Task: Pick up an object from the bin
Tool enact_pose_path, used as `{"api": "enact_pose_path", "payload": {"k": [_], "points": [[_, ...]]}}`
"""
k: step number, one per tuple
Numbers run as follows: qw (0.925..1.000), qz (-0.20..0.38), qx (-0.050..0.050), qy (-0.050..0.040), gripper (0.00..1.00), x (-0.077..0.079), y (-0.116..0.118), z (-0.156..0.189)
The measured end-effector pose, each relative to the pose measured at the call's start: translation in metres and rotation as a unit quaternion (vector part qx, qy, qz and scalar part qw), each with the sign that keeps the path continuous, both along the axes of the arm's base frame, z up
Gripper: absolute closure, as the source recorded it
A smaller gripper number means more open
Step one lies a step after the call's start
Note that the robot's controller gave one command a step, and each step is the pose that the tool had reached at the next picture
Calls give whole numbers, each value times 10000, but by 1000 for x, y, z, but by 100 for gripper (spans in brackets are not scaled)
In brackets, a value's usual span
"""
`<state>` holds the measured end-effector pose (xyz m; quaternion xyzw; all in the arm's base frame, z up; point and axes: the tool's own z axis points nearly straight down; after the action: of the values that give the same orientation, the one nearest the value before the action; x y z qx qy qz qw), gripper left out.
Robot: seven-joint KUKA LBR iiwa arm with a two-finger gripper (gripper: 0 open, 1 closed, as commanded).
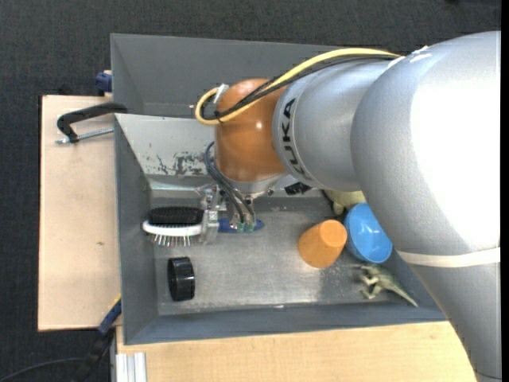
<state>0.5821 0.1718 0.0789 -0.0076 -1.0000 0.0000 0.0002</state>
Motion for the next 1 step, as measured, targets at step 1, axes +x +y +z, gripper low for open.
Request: {"api": "enact_pose_path", "payload": {"k": [1], "points": [[9996, -261, 24, -62, 100, 3, 12, 110]]}}
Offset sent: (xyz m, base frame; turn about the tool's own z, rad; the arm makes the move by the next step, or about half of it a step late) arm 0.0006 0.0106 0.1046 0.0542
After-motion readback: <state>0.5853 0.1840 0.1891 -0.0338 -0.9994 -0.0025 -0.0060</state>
